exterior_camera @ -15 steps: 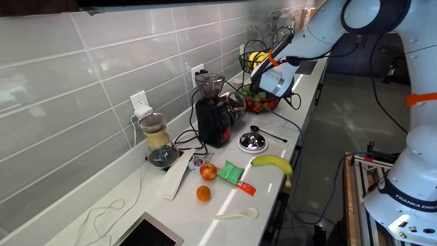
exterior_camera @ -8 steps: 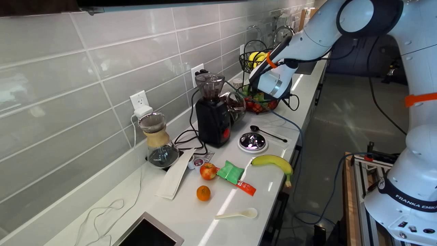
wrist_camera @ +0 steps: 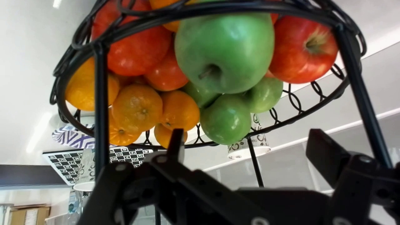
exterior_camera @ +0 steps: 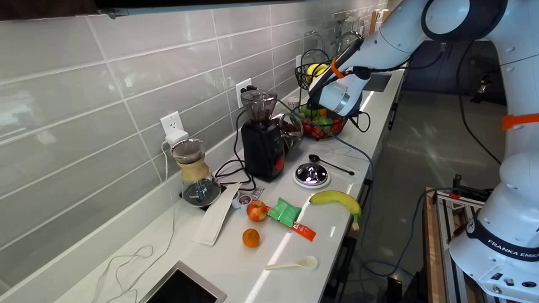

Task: Put the apple on the bottom rack

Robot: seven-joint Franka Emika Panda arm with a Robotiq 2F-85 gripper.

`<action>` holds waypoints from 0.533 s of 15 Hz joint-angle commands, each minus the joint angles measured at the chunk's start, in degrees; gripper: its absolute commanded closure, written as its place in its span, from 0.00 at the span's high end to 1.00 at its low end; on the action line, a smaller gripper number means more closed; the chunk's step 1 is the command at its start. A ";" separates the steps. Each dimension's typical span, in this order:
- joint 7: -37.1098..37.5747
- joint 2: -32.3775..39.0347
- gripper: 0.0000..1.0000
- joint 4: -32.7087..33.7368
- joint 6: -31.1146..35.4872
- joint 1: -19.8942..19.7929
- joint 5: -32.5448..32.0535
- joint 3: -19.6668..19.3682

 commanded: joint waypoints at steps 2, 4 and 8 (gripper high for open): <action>-0.86 -4.34 1.00 -4.79 -0.30 0.33 0.86 -0.73; -1.18 -5.47 1.00 -6.12 -0.86 0.48 0.87 -1.17; 13.41 -7.88 1.00 -10.82 -5.24 9.57 -12.84 -14.14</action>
